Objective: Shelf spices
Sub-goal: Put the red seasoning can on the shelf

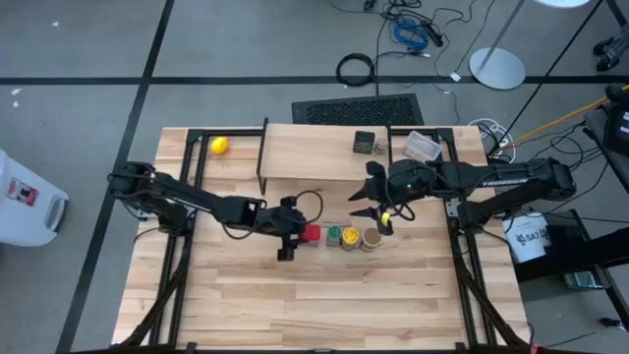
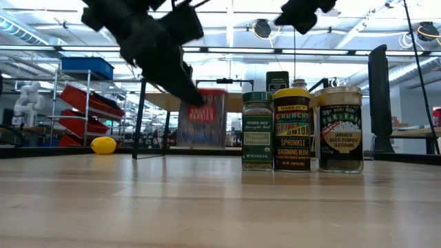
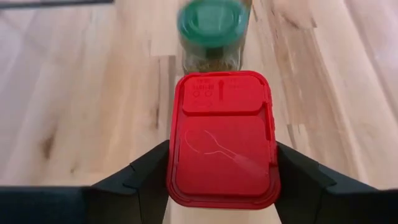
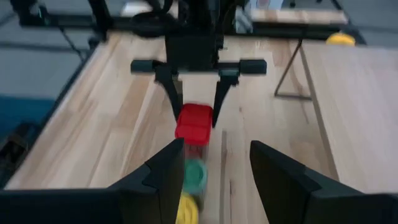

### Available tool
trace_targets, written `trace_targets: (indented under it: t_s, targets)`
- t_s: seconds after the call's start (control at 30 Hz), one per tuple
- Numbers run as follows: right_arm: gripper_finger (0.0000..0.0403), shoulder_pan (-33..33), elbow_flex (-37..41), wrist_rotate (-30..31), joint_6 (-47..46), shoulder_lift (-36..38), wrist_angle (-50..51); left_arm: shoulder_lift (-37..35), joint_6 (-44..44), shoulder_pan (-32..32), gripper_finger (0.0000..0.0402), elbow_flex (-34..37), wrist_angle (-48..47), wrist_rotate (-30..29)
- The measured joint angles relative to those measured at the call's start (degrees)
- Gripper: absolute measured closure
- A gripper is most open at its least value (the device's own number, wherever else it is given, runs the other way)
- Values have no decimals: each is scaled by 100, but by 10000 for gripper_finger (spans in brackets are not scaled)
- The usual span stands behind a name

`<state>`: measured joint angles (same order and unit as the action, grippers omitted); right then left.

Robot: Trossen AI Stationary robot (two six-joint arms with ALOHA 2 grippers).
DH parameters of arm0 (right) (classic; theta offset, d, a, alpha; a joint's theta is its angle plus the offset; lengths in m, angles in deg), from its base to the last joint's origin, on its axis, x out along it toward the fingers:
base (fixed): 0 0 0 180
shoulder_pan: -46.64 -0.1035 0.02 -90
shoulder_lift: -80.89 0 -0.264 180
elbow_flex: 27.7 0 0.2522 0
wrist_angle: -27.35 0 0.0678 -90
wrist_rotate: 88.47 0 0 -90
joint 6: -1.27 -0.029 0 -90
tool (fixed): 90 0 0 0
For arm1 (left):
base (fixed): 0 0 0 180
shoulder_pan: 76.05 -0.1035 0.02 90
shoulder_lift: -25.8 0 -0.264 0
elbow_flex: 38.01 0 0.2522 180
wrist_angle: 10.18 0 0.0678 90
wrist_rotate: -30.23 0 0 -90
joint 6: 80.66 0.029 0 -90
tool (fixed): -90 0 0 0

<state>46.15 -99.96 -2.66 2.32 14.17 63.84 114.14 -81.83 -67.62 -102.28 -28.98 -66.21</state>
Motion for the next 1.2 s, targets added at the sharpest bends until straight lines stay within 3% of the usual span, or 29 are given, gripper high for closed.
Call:
trace_targets:
  t_s: [0.23,0.33,0.47,0.63,0.77,1.2]
  targets:
    - [234,-75,-2,2,-80,-699,-958,-785,2,7,173,-137,-277,-121]
    - [227,-74,-2,334,-30,-1006,-1229,-1138,23,7,173,-137,-426,-294]
    - [182,-58,-2,706,16,-1367,-1570,-1560,52,-1,173,-139,-475,-582]
    - [103,-59,-2,668,22,-1714,-2217,-1862,167,-9,173,-137,-507,-687]
    - [65,-61,-2,368,42,-1866,-2609,-1911,201,-9,173,-139,-513,-742]
    - [66,-63,-2,232,-24,-2150,-3288,-1904,201,-11,173,-139,-491,-885]
